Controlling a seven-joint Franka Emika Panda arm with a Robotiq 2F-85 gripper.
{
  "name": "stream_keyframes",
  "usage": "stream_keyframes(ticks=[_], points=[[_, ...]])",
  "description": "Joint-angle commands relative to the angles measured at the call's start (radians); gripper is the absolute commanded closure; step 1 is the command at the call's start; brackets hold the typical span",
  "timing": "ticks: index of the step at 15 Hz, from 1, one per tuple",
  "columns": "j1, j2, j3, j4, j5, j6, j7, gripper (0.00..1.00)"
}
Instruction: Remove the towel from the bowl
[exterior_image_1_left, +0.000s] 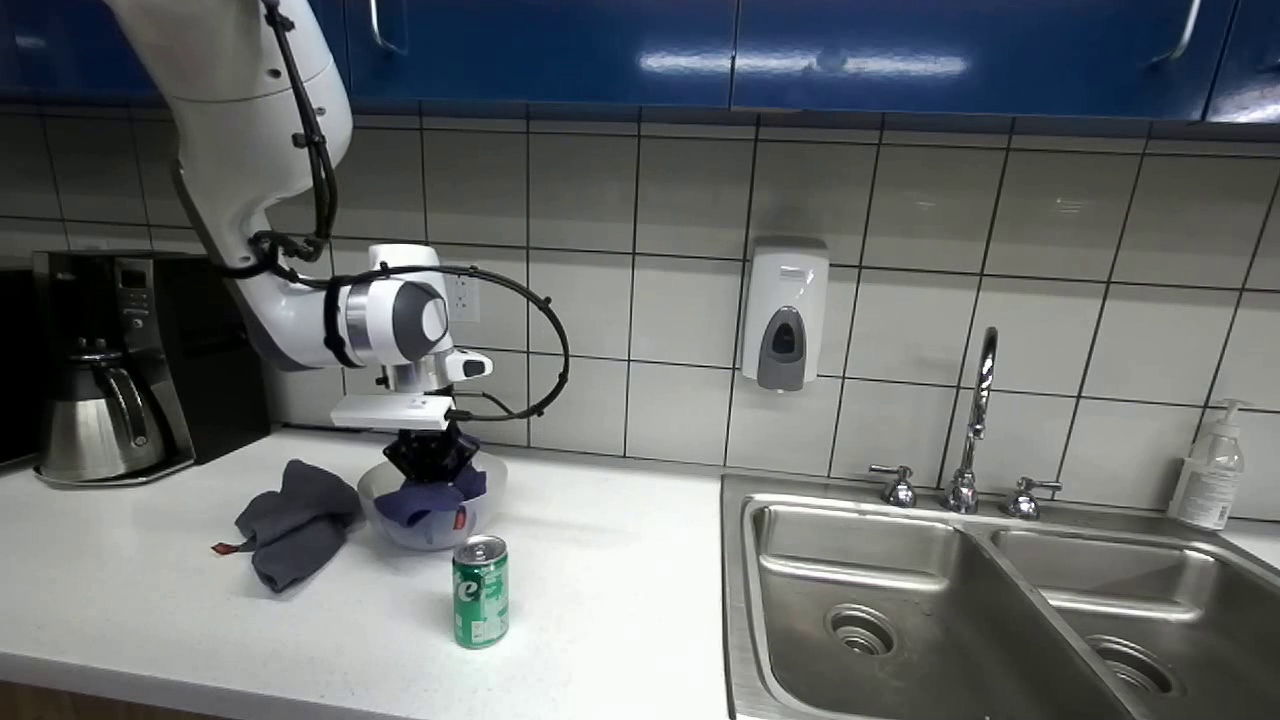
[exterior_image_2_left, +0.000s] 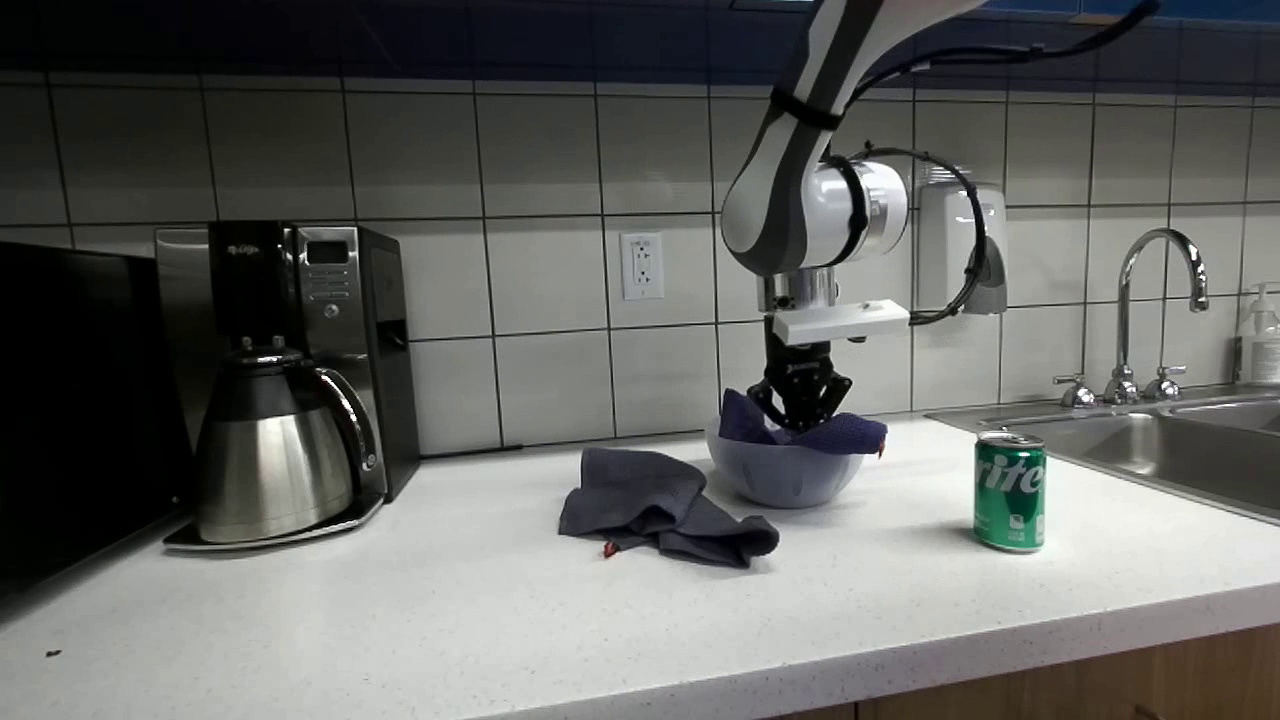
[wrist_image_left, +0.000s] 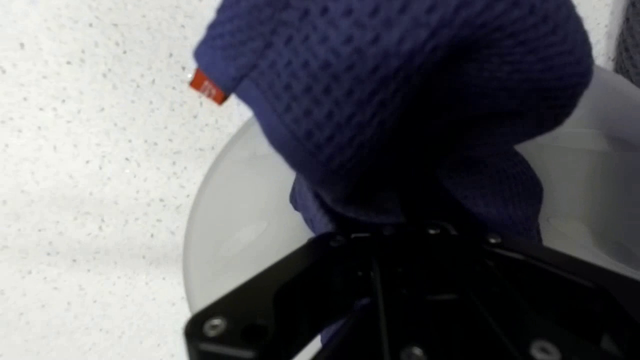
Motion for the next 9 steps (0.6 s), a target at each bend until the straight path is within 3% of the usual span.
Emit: stream_keyframes(ticks=[1, 9], points=[[-0.006, -0.128, 0.013, -0.062, -0.033, -0.034, -0.065, 0.99], [-0.019, -0.297, 0.026, -0.138, -0.048, -0.061, -0.136, 0.99]])
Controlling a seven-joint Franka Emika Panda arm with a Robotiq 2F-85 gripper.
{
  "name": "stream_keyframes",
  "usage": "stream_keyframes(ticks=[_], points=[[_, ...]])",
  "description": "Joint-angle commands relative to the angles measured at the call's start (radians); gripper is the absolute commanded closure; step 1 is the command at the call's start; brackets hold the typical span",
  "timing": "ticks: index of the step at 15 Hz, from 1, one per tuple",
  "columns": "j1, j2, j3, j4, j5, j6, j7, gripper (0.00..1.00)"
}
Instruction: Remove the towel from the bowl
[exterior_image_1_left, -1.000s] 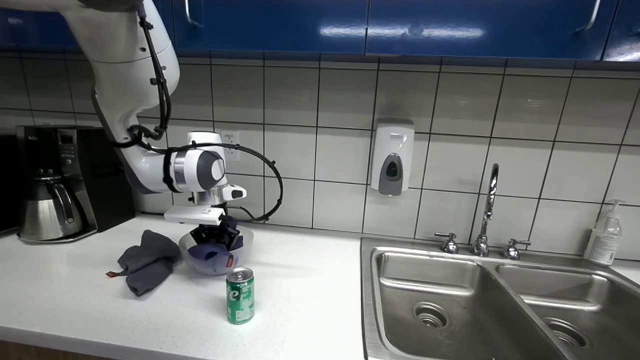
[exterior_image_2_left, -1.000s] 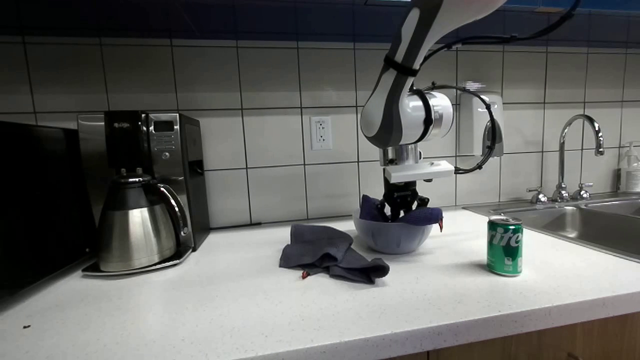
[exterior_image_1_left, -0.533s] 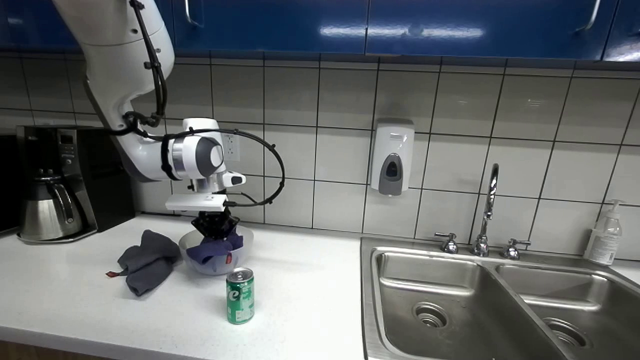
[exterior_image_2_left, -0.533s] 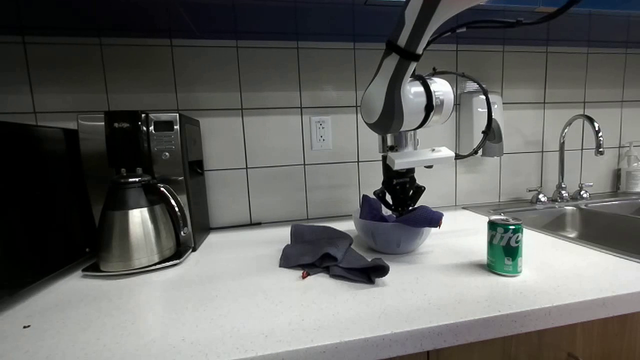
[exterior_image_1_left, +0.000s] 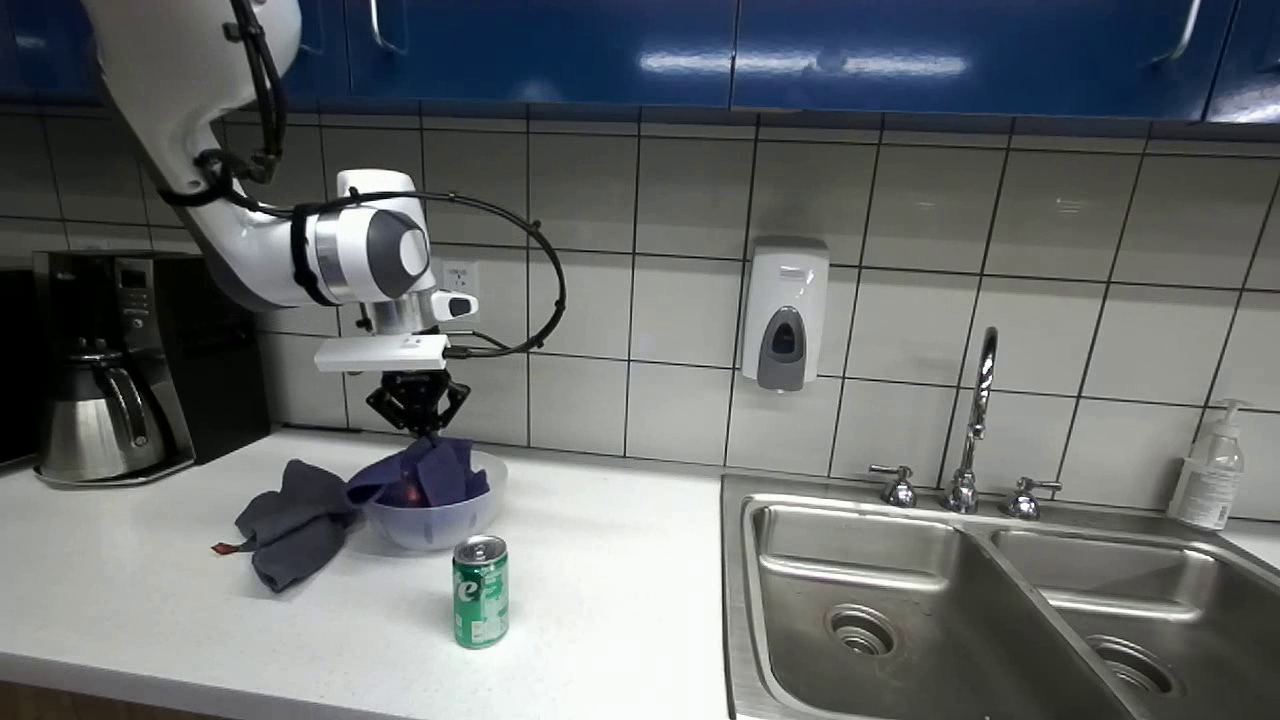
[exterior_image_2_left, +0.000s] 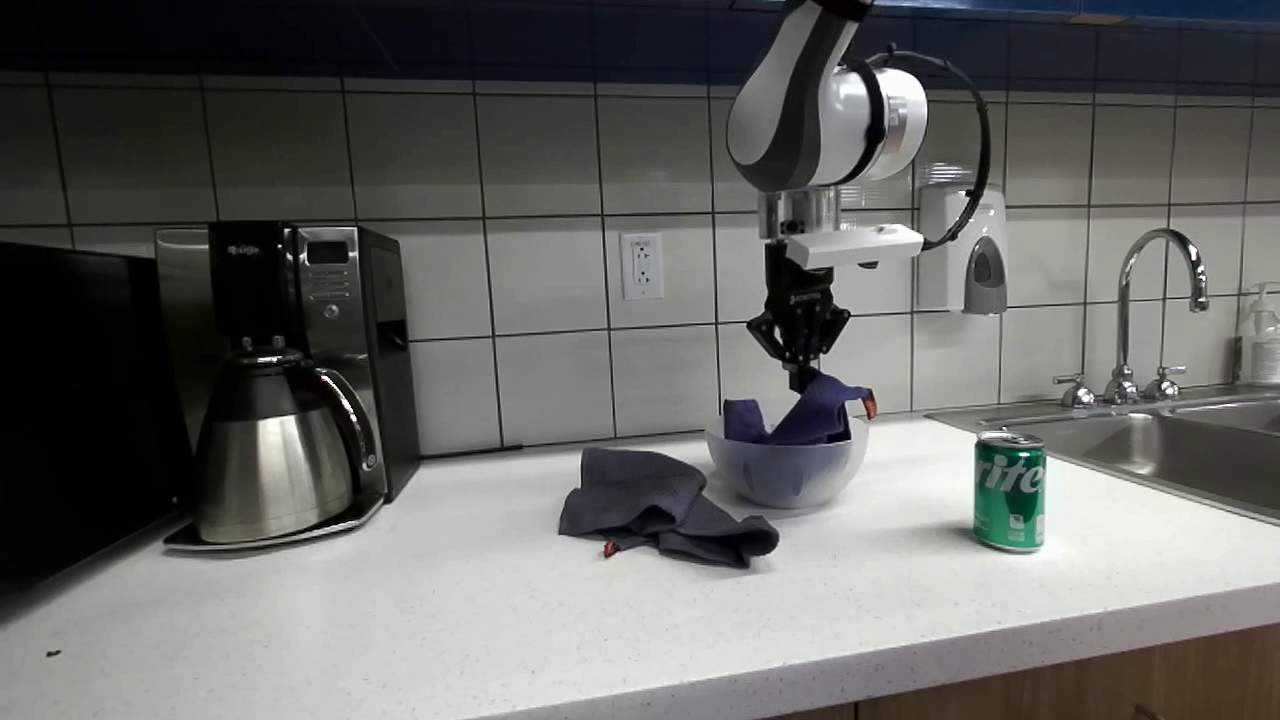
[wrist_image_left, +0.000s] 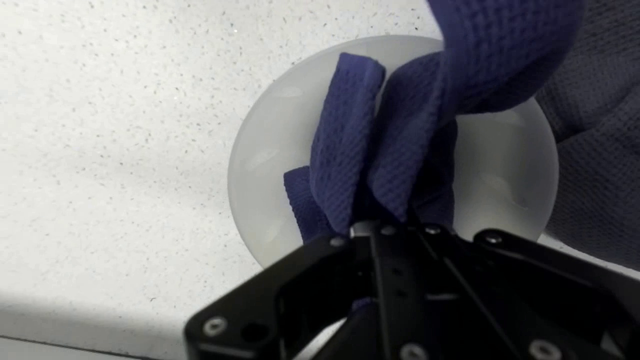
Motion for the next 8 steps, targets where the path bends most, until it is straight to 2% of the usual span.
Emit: stream_keyframes(ticks=[1, 8], points=[[-0.021, -0.108, 0.009, -0.058, -0.034, -0.024, -0.023, 0.99], [-0.043, -0.232, 0.008, -0.087, -0.090, -0.014, -0.017, 0.99]])
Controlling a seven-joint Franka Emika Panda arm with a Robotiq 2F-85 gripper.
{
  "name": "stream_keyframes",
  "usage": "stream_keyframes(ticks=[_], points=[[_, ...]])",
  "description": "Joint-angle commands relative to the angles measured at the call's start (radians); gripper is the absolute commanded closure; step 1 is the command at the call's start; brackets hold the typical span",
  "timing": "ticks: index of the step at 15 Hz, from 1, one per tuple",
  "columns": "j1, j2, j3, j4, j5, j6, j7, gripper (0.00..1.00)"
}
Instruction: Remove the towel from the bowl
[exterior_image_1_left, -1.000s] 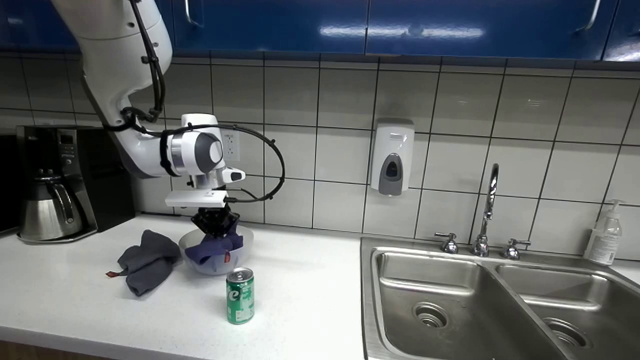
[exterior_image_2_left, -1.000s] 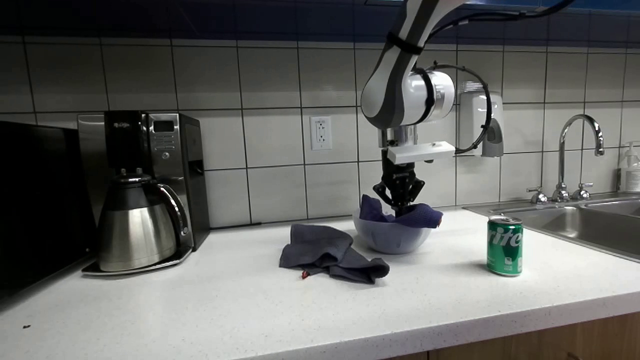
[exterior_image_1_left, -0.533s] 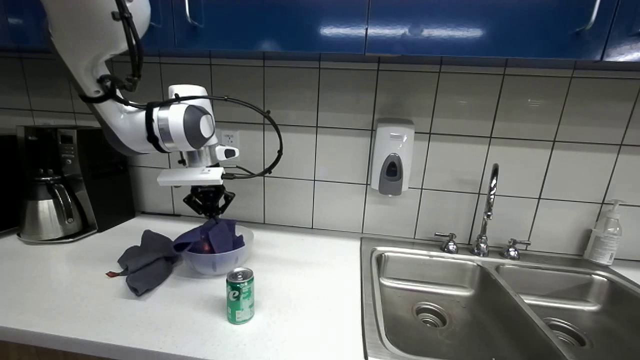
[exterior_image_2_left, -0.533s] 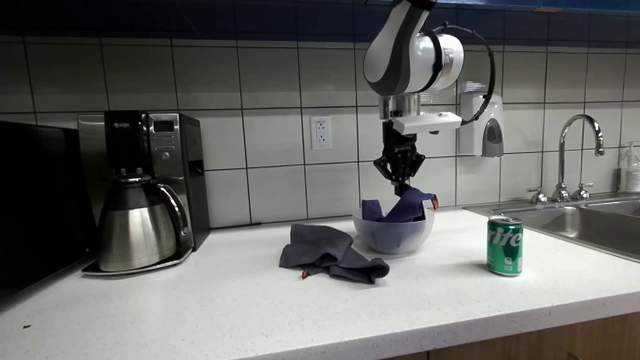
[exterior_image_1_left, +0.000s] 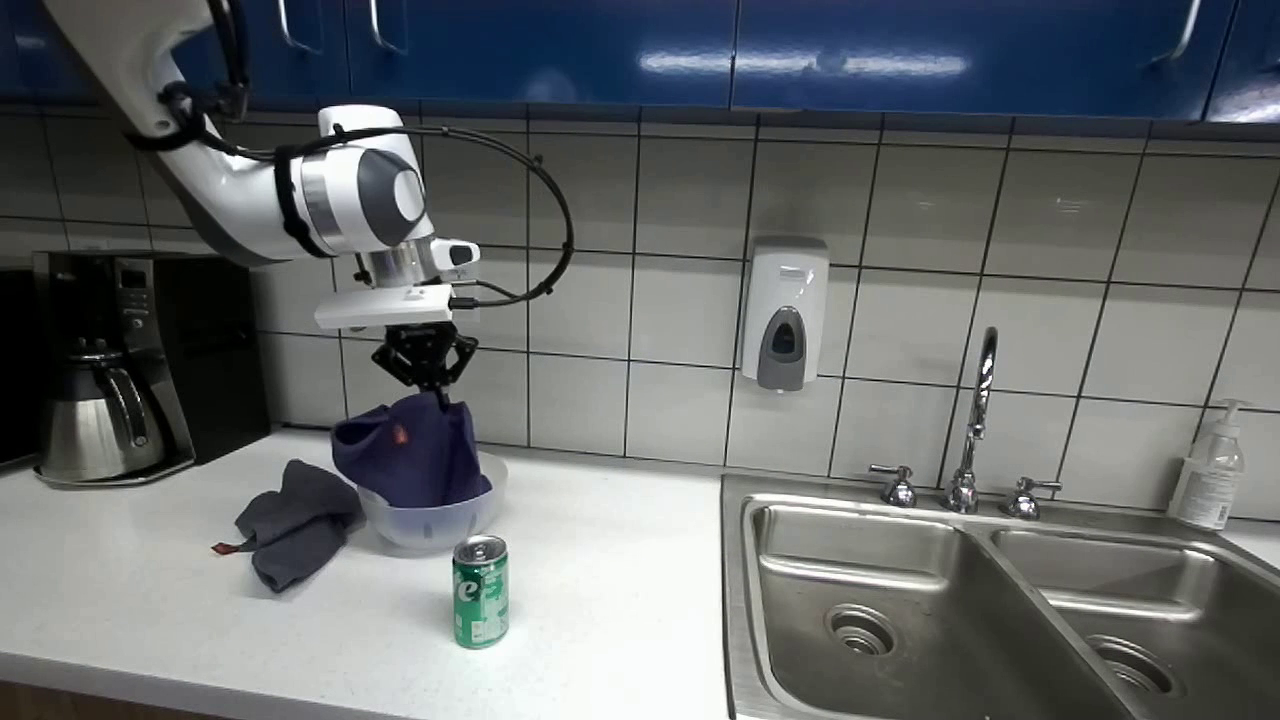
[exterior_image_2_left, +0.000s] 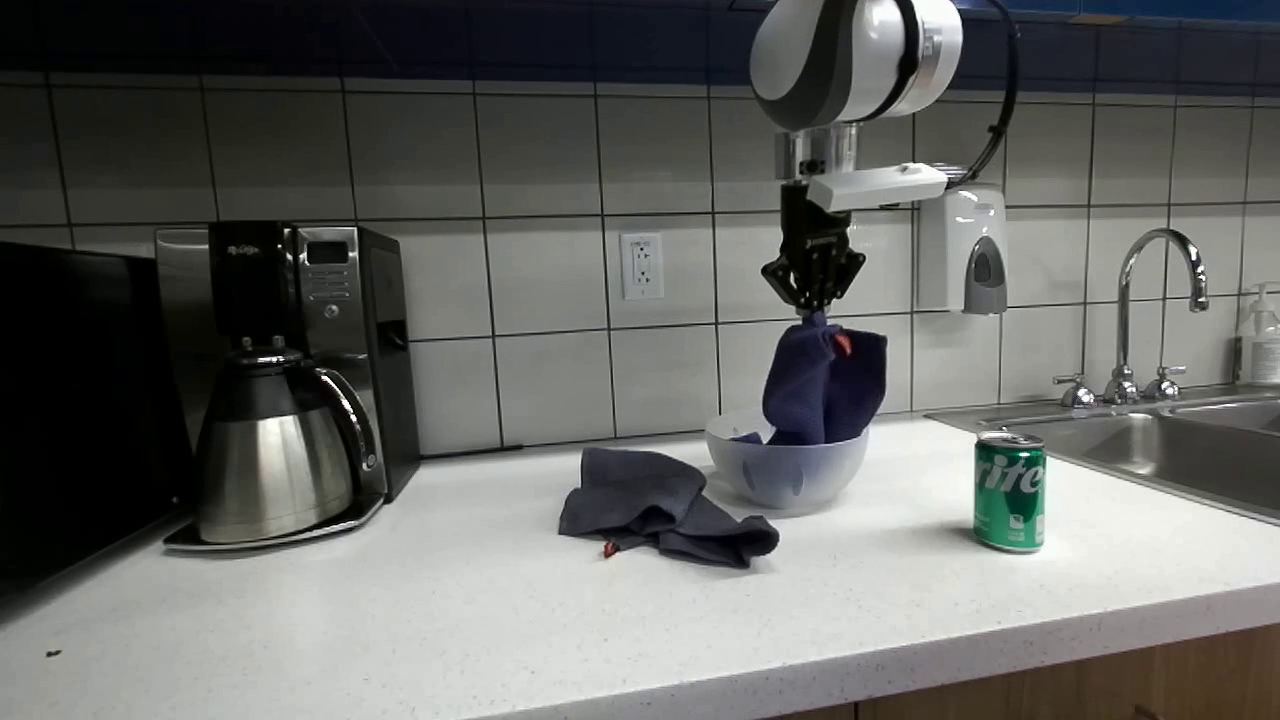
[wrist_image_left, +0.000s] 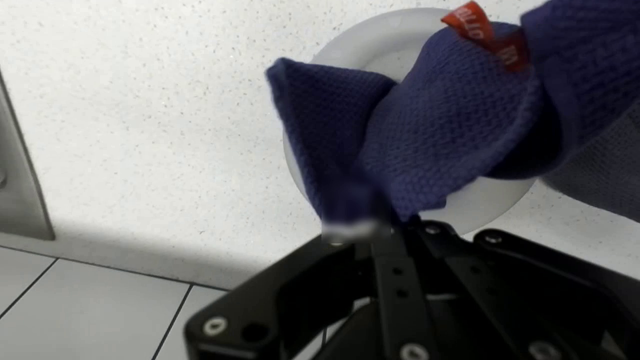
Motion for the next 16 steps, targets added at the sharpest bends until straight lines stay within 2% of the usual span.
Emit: stream_keyframes(ticks=[1, 8, 16], points=[[-0.024, -0.102, 0.010, -0.043, -0.040, -0.011, -0.013, 0.99], [-0.056, -0.219, 0.010, -0.082, -0.094, 0.005, 0.002, 0.99], [-0.139, -0.350, -0.002, -0.083, -0.168, 0.004, 0.005, 0.99]])
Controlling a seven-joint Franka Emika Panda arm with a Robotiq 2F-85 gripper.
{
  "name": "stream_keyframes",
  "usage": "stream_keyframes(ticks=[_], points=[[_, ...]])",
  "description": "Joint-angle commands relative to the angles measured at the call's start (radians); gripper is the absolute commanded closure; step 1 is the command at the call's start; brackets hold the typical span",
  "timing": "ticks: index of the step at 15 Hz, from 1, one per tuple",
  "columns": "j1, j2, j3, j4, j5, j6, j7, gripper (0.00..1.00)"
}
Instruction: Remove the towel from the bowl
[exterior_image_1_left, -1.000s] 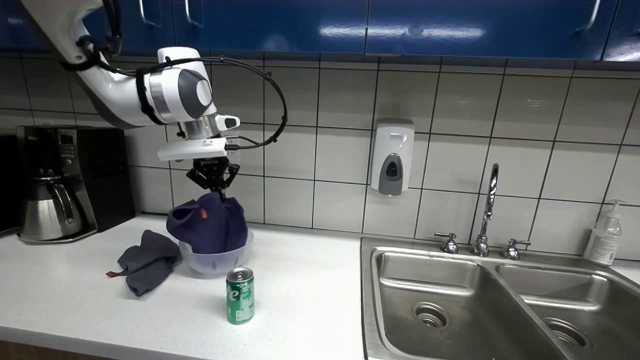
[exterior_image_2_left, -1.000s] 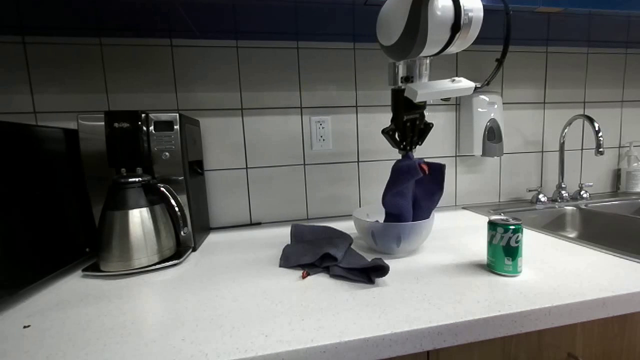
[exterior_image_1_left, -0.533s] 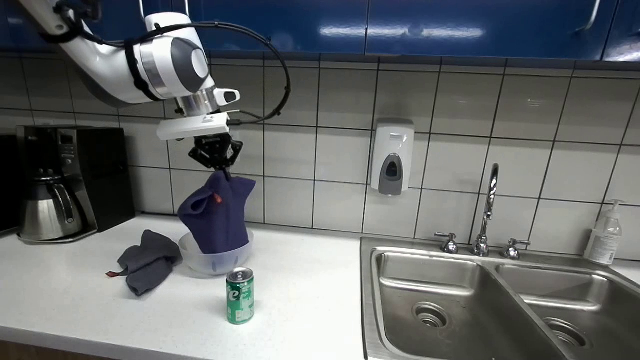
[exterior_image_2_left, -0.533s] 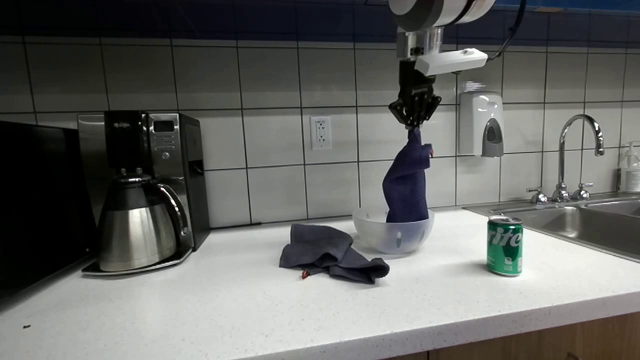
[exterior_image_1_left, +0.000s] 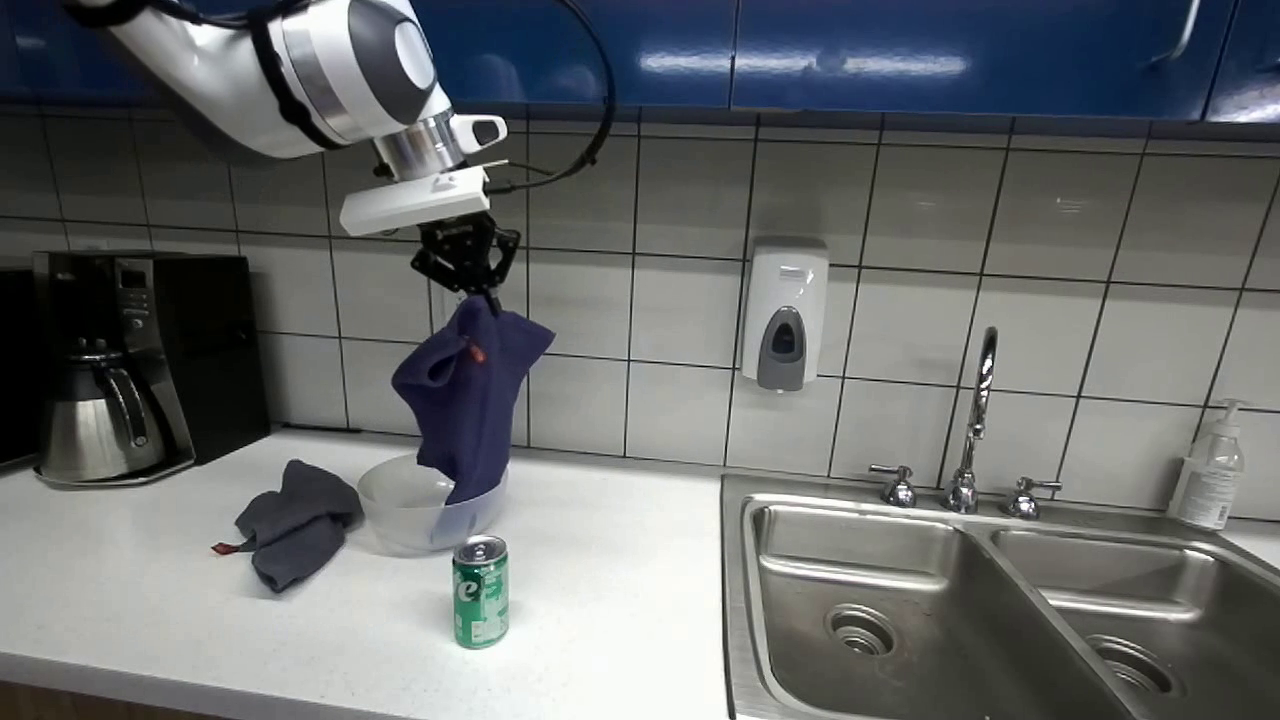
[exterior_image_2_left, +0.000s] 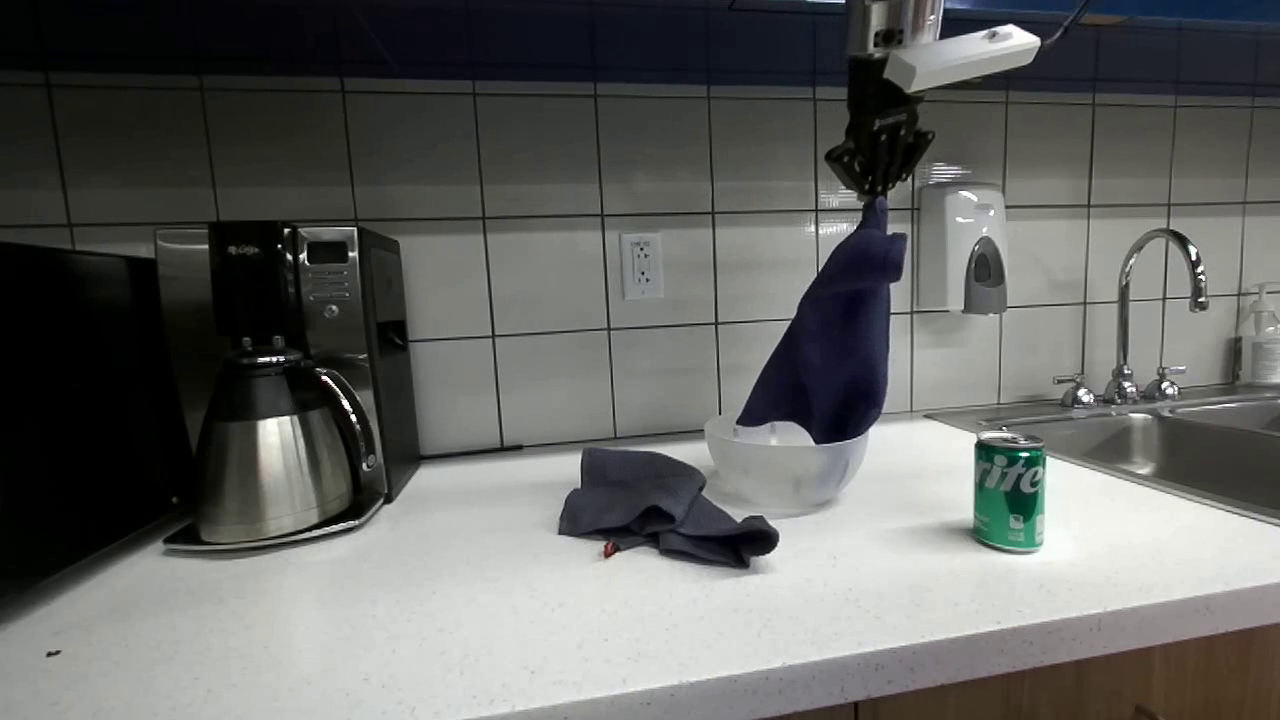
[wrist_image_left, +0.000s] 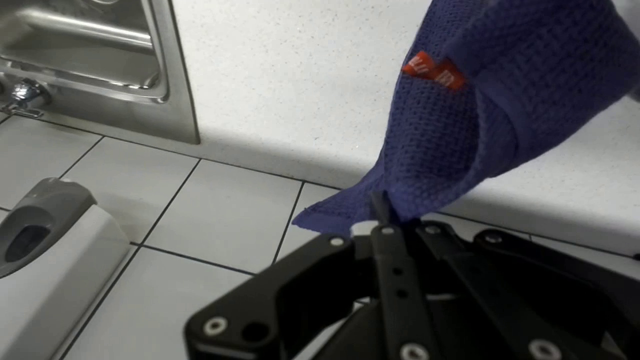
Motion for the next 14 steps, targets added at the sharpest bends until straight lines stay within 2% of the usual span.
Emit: stream_keyframes(ticks=[1, 8, 14], points=[[-0.048, -0.086, 0.004, -0.012, -0.052, 0.006, 0.003, 0.99], [-0.130, -0.153, -0.021, -0.015, -0.096, 0.034, 0.000, 0.99], [-0.214, -0.135, -0.062, -0.040, -0.154, 0.069, 0.018, 0.99]])
